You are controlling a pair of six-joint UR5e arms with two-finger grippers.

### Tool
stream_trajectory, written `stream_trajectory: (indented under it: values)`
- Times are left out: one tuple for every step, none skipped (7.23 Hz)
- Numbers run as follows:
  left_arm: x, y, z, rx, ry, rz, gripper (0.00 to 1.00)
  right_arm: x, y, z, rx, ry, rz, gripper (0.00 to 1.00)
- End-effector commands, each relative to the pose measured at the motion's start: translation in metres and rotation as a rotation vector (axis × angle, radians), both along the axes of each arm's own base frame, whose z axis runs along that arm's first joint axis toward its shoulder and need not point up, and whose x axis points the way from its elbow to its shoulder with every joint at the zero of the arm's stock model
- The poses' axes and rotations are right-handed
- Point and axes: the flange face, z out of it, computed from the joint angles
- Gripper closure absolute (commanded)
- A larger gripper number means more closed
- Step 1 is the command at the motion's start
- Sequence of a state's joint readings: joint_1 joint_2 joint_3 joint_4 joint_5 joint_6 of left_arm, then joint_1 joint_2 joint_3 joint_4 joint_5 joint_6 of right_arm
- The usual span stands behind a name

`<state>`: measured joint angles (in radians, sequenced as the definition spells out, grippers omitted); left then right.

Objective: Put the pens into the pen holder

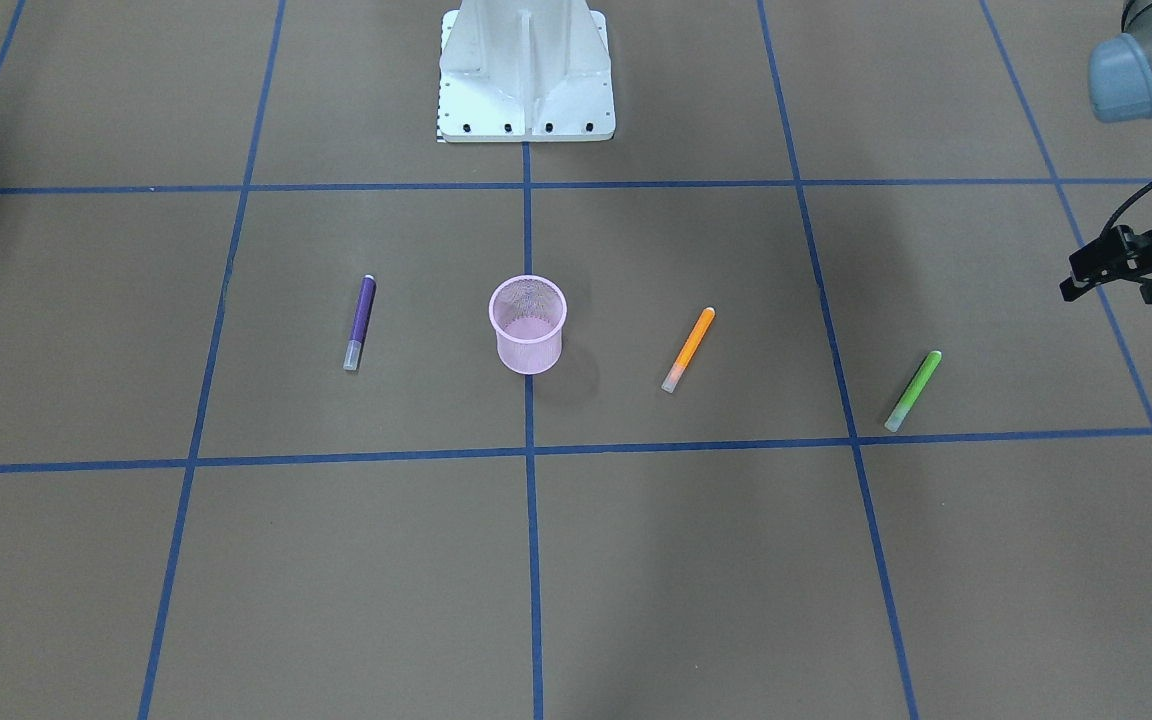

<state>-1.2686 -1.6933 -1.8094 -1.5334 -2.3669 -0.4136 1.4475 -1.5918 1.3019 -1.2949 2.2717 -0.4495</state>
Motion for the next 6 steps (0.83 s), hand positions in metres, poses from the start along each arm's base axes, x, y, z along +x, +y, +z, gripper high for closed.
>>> stream_trajectory:
  values:
    - [0.0002,-0.0007,-0.001,-0.008,0.001,-0.011,0.0,-0.0005,0.0062,0.0174,-0.038,-0.016,-0.003,0.13]
    - [0.0003,-0.001,-0.0006,-0.006,0.002,-0.011,0.0,-0.0013,0.0052,0.0211,-0.044,-0.015,-0.006,0.15]
    - [0.0003,-0.001,-0.0006,-0.006,0.002,-0.011,0.0,-0.0006,0.0052,0.0197,-0.042,-0.015,-0.003,0.23]
    - [0.0003,-0.001,-0.0006,-0.006,0.002,-0.011,0.0,-0.0007,0.0046,0.0207,-0.038,-0.007,-0.007,0.23]
    - [0.0001,-0.0006,0.0003,-0.007,0.0,-0.011,0.0,-0.0009,0.0056,0.0218,-0.04,-0.002,-0.009,0.24]
    - [0.0002,-0.0005,0.0002,-0.008,0.001,-0.011,0.0,-0.0033,0.0058,0.0249,-0.044,0.014,-0.016,0.24]
